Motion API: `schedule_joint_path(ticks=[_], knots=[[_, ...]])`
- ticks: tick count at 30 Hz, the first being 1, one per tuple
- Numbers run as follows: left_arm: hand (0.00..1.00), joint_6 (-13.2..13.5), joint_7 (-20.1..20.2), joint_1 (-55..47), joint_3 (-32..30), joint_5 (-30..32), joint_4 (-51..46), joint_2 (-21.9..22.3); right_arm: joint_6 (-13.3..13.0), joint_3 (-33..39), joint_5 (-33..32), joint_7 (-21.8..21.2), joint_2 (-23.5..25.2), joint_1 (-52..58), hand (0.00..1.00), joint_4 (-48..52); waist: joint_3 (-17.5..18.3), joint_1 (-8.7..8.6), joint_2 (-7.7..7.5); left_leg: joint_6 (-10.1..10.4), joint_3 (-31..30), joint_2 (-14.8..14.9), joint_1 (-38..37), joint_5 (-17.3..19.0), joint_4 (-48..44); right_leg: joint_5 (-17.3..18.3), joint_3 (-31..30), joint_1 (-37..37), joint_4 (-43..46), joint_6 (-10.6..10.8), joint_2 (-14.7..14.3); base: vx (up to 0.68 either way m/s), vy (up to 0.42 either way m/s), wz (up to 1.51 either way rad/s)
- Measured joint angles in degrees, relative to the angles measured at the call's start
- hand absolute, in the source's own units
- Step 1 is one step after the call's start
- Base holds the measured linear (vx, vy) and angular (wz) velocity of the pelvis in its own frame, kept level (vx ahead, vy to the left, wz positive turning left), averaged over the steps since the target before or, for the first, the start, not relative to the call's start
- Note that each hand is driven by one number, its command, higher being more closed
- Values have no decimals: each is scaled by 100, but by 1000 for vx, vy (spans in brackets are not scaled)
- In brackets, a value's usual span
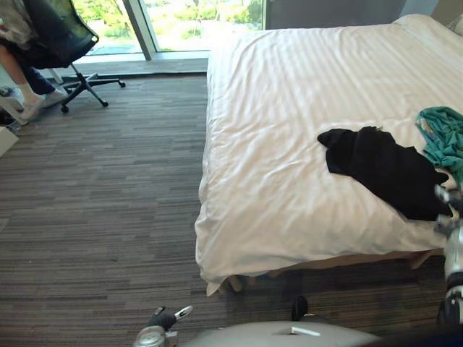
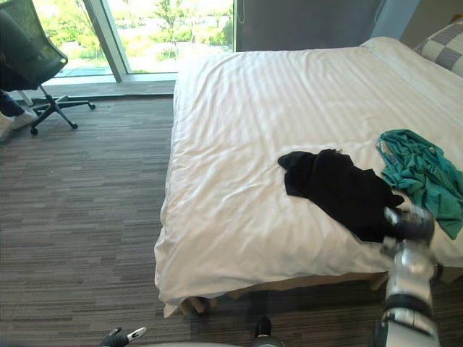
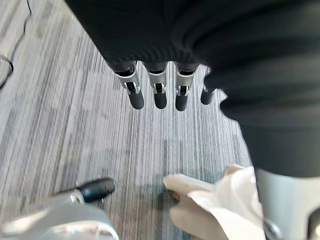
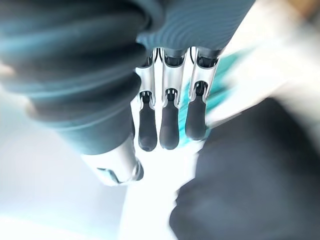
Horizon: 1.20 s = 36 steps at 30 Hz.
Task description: Tidy the bed and pick cloth on bed and put in laundry
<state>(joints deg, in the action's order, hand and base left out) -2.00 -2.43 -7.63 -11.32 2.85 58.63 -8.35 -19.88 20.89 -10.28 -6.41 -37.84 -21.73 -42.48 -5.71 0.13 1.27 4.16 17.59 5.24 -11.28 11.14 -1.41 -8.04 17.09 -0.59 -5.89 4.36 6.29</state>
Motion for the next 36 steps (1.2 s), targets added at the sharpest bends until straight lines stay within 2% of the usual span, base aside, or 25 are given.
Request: schedule_joint_path(ticks=[1,2,3,4,5,6,8,9,11,12,14,15,18,20,21,23,24,26,28,30,31,33,34,35,36], knots=[[0,-6,8,-25,-3,-8,-20,-1,-159,-104,-117,-297,-1,-2,100,295,4,8,-14,0,-33,6,27,-1,-5,0,19,12,0,-1,-1,30,-22,15],[0,-10,33,-93,-3,-7,-18,9,-383,-332,-397,-890,32,2,100,1045,2,13,-23,-1,-114,10,38,-1,-8,-2,77,5,2,-3,1,27,-16,9],[0,-8,58,-149,-3,-6,-18,23,-427,-451,-543,-1196,85,1,100,1499,6,12,-26,-1,-134,8,30,-2,-9,-2,84,-4,2,-3,4,37,-10,8],[0,9,78,-258,-3,-6,-19,57,-405,-695,-841,-1700,222,1,100,2441,12,13,-33,-1,-205,-2,20,-2,-41,-3,100,-40,3,-4,16,36,2,8],[0,38,62,-353,-4,-7,-16,97,-192,-973,-1097,-2130,398,-11,100,3233,28,28,-71,-4,-291,-19,13,-4,-105,-5,130,-94,3,-4,44,34,9,9],[0,71,49,-408,-5,-8,-16,120,-62,-1143,-1210,-2323,505,-34,100,3527,45,43,-96,-5,-305,-29,-4,-4,-123,-6,147,-124,3,-3,57,10,10,14],[0,218,-48,-592,-5,-77,27,177,518,-1875,-1534,-2817,1231,-185,100,4018,145,143,-252,-92,-457,-79,14,-157,-182,-100,273,-226,2,-15,169,-27,0,18],[0,268,-54,-617,-5,-136,35,195,715,-2084,-1562,-2871,1404,-250,100,4066,159,182,-280,-109,-492,-110,16,-209,-181,-141,282,-231,2,-25,196,-54,0,15],[0,478,-94,-626,-47,-232,94,247,1553,-2938,-1614,-2904,1962,-640,100,4021,159,446,-286,-121,-621,-171,40,-297,-179,-259,413,-258,2,-35,280,-80,8,20],[0,520,-123,-629,-47,-236,101,264,1717,-3135,-1616,-2877,2112,-773,100,3930,147,494,-283,-124,-684,-189,44,-300,-174,-258,474,-290,3,-34,305,-85,-3,45],[0,641,-152,-669,-58,-354,103,265,2298,-3790,-1641,-2574,2709,-1314,100,3238,124,749,-295,-145,-968,-213,113,-314,-166,-254,760,-392,2,-32,369,-81,-19,68],[0,671,-154,-687,-57,-353,95,264,2411,-3914,-1641,-2481,2856,-1458,100,3003,123,796,-316,-166,-1057,-215,170,-327,-165,-253,843,-394,3,-33,384,-86,-30,72],[0,740,-165,-713,-101,-335,41,217,2707,-4225,-1643,-1859,3475,-2125,100,1887,-104,1161,-446,-181,-1415,-214,440,-346,-154,-228,1170,-364,3,-44,417,-90,-39,72],[0,764,-168,-685,-113,-333,-103,61,2680,-4258,-1648,-1209,3854,-2516,100,1131,-392,1407,-684,-142,-1652,-268,794,-462,-166,-110,1388,-192,6,-16,489,-201,-90,65],[0,772,-169,-629,-112,-327,-152,10,2628,-4255,-1648,-1025,3939,-2665,100,895,-510,1478,-772,-126,-1719,-263,923,-512,-193,-107,1450,-128,8,-23,485,-197,-103,67],[0,874,-169,-339,-111,-306,-365,-151,2249,-4108,-1649,-493,4101,-3176,100,134,-993,1676,-996,-24,-1970,-250,1562,-595,-391,-24,1705,270,5,-37,473,-228,-91,64],[0,921,-169,-172,-112,-261,-483,-160,2055,-3931,-1648,-336,4145,-3484,100,-225,-1260,1705,-1021,-4,-2016,-216,1890,-685,-474,-23,1771,489,15,-35,440,-242,-69,45],[0,1003,-170,60,-99,-160,-658,-102,1815,-3635,-1636,-97,4101,-3918,100,-645,-1679,1752,-939,42,-2081,-188,2207,-821,-580,-25,1801,727,36,-38,403,-192,-38,22],[0,1021,-181,262,10,-161,-737,-51,1695,-3444,-1634,93,3917,-4185,100,-856,-1909,1804,-767,55,-2102,-180,2563,-875,-682,-30,1799,1025,37,-45,388,-205,2,1],[0,982,-279,493,78,-164,-751,82,1695,-3263,-1587,334,3736,-4364,100,-933,-2004,1790,-630,94,-2080,-180,2860,-1017,-688,-34,1775,1344,37,-36,389,-143,19,-7],[0,898,-297,700,237,-172,-754,119,1695,-3103,-1520,514,3650,-4446,100,-947,-2040,1778,-576,86,-2032,-189,3065,-1070,-704,-141,1704,1576,38,-40,399,-71,20,-7],[0,651,-293,1129,473,-218,-730,165,1696,-2889,-1480,790,3528,-4568,100,-1071,-2086,1744,-508,55,-1952,-226,3421,-1091,-866,-469,1576,1922,40,-186,423,-48,17,-12],[0,435,-299,1559,566,-474,-733,189,1700,-2727,-1475,983,3385,-4610,100,-1075,-2186,1639,-331,54,-1900,-224,3797,-1077,-1073,-552,1486,2260,100,-216,445,-25,12,-11],[0,400,-298,1633,602,-509,-730,204,1700,-2694,-1475,1005,3352,-4610,100,-1074,-2206,1622,-295,52,-1895,-225,3850,-1075,-1109,-568,1474,2323,132,-238,457,-44,25,-18],[0,281,-294,1943,701,-666,-729,296,1712,-2584,-1476,1097,3213,-4586,100,-1074,-2287,1557,-151,33,-1820,-225,4071,-1062,-1207,-602,1363,2612,279,-291,483,-39,16,-16]])
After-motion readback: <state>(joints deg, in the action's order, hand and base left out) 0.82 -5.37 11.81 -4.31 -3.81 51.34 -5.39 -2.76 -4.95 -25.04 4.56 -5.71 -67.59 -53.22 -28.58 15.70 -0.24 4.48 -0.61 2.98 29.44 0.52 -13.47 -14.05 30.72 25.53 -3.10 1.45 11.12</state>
